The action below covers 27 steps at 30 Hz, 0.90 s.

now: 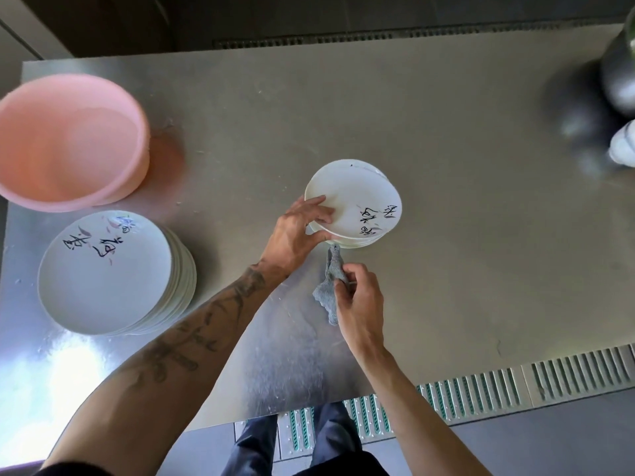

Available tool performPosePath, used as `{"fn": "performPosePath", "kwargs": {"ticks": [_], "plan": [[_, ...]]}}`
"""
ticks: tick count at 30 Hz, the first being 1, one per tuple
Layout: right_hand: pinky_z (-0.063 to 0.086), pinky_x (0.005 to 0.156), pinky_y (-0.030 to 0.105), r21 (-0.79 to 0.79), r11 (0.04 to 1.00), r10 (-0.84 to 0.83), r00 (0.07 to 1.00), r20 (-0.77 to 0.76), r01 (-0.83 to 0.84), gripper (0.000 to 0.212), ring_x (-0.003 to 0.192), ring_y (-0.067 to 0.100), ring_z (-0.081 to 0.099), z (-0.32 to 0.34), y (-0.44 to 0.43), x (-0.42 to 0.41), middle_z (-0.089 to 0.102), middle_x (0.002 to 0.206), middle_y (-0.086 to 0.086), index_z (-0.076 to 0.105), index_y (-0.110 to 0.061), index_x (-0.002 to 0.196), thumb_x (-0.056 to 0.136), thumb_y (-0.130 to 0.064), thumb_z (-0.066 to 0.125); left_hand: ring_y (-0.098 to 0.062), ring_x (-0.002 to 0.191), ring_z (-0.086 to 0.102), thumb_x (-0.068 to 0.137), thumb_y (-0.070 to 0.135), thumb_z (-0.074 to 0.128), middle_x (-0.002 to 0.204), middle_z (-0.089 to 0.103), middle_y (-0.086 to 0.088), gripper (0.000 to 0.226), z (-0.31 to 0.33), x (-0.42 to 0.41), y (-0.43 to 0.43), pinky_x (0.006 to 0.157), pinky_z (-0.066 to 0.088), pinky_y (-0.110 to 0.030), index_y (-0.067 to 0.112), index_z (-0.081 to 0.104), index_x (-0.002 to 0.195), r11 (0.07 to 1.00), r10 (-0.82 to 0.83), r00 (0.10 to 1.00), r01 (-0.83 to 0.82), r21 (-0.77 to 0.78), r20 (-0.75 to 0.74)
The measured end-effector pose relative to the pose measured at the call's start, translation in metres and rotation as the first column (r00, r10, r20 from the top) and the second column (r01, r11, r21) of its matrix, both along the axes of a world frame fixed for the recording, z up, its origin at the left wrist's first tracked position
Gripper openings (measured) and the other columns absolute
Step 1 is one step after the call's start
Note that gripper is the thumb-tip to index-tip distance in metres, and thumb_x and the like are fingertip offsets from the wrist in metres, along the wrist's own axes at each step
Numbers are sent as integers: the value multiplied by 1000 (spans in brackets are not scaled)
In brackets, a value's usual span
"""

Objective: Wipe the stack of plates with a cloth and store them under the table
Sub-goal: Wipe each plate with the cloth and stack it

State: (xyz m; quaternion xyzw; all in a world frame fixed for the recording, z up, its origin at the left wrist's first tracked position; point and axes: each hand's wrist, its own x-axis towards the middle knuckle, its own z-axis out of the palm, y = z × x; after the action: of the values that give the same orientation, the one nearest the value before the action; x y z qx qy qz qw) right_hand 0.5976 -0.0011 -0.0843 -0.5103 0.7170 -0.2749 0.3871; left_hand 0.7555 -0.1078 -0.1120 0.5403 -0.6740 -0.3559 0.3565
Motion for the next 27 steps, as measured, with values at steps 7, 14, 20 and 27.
{"fn": "performPosePath", "kwargs": {"ticks": [7,14,20,27], "plan": [[43,80,19,-21,1000,12,1000,5,-12,19,87,9,58,-5,-1,-1,58,101,-1,63,-19,113,96,-10,64,-22,141,49,72,16,91,131,70,-7,49,-14,4,-16,123,29,-31,3,73,116,997,-73,991,68,46,111],[40,77,7,-20,999,25,1000,3,-25,21,89,2,57,-10,-3,-2,58,102,-1,63,-20,114,96,-10,64,-20,145,43,68,23,94,141,64,-6,61,-17,10,-26,123,29,-33,7,71,123,987,-137,981,124,99,139],[43,80,13,-14,999,39,999,10,-39,21,91,9,59,-12,-4,2,60,104,-2,63,-19,114,95,-10,65,-24,149,38,76,23,90,147,58,-10,53,-5,6,-19,124,28,-46,4,71,122,979,-167,971,143,145,171],[46,80,18,-33,996,79,996,41,-77,18,91,13,60,-2,-5,11,62,100,-2,62,-21,109,96,-9,63,-25,131,57,95,27,75,139,63,-8,35,66,63,32,112,43,-42,6,71,123,995,97,949,-95,-22,301]]}}
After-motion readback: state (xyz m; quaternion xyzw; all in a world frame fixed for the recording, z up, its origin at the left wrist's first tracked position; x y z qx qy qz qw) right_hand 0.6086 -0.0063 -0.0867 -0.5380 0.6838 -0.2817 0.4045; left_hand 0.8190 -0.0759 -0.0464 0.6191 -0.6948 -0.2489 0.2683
